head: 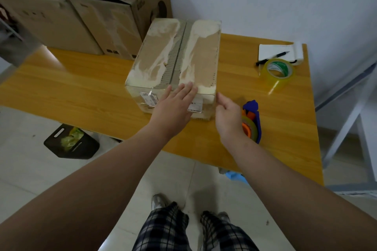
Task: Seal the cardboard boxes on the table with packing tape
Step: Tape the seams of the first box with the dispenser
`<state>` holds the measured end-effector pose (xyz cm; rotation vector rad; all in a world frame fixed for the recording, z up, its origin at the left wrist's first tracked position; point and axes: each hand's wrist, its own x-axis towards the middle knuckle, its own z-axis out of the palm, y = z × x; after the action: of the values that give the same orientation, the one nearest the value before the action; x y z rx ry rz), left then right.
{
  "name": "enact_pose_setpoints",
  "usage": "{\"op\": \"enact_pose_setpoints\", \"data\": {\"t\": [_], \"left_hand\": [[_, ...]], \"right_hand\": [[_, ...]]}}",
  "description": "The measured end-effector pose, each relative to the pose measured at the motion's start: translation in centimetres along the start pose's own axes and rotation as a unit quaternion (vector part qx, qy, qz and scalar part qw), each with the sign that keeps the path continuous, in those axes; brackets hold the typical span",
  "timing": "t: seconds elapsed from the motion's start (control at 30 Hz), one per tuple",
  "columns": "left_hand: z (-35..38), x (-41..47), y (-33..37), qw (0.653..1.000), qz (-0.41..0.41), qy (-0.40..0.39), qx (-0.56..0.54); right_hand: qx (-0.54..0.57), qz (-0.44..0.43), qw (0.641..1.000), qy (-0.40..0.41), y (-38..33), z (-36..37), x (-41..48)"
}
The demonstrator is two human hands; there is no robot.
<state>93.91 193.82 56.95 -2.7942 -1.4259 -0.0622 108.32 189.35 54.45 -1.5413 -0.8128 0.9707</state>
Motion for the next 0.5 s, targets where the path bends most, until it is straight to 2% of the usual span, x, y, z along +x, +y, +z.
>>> {"op": "enact_pose_setpoints", "data": {"t": [0.1, 0.27, 0.33, 0.4, 0.5], "left_hand": [[0.1, 0.1, 0.0, 1.000, -0.001, -0.001, -0.001], [-0.1, 0.1, -0.4, 1.000, 0.009, -0.013, -0.001], [-0.2, 0.2, -0.7, 1.000, 0.013, -0.017, 0.000], [-0.3, 0.2, -0.7, 1.000, 0.018, -0.024, -0.005], [-0.3, 0.4, -0.8, 0.999, 0.022, -0.023, -0.010]], "right_hand": [[0.044, -0.015, 0.992, -0.116, 0.8, 0.1, -0.9], [-0.030, 0.049, 0.982, -0.181, 2.1, -0.4, -1.0], [-0.110, 0.050, 0.975, -0.185, 1.9, -0.9, -0.9], [-0.226, 0.006, 0.963, -0.144, 1.2, -1.8, -0.3], [-0.382, -0.084, 0.916, -0.087, -0.3, -2.8, 1.5]]}}
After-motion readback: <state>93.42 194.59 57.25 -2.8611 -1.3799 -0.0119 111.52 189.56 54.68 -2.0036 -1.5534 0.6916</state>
